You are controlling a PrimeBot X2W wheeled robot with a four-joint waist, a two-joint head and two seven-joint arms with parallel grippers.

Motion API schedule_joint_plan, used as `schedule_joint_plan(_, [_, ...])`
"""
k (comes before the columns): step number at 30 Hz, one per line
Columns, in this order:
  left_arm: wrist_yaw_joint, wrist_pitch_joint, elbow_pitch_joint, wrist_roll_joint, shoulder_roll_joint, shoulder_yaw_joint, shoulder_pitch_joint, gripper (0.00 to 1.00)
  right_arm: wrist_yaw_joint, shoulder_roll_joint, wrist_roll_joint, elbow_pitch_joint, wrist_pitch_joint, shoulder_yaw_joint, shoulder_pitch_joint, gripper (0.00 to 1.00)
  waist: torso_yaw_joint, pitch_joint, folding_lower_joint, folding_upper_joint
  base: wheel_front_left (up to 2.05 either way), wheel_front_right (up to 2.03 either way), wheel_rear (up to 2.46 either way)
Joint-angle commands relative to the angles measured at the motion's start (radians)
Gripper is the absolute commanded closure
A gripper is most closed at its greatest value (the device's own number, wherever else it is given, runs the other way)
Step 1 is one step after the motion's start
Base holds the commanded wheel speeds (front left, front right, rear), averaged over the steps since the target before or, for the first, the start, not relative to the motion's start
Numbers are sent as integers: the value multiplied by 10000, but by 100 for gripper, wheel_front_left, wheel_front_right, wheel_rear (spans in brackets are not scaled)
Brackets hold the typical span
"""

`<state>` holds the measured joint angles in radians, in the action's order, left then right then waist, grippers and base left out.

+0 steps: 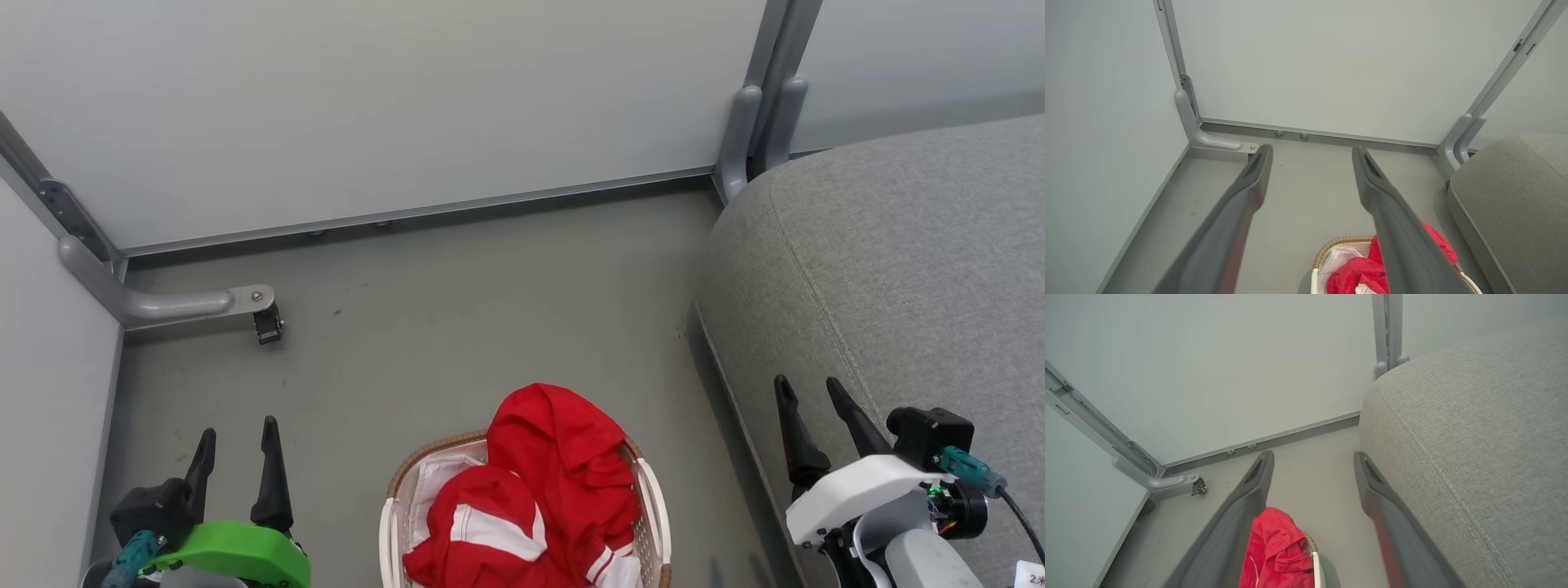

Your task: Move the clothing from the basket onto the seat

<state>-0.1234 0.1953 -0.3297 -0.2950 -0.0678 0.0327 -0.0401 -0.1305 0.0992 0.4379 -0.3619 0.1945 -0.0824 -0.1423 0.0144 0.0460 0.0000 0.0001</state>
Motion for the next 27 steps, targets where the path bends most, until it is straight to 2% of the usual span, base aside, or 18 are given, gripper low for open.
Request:
schedule_joint_plan(1, [22,92,33,262,-19,8,147,0,-3,77,-257,-17,112,-55,62,0,5,-9,0,-1,0,0,0])
schedule_joint_plan(27, [-56,598,54,1797,116,131,626,0,-2,-25,-2324,-565,608,-265,488,0,-94,-232,0,-1,0,0,0])
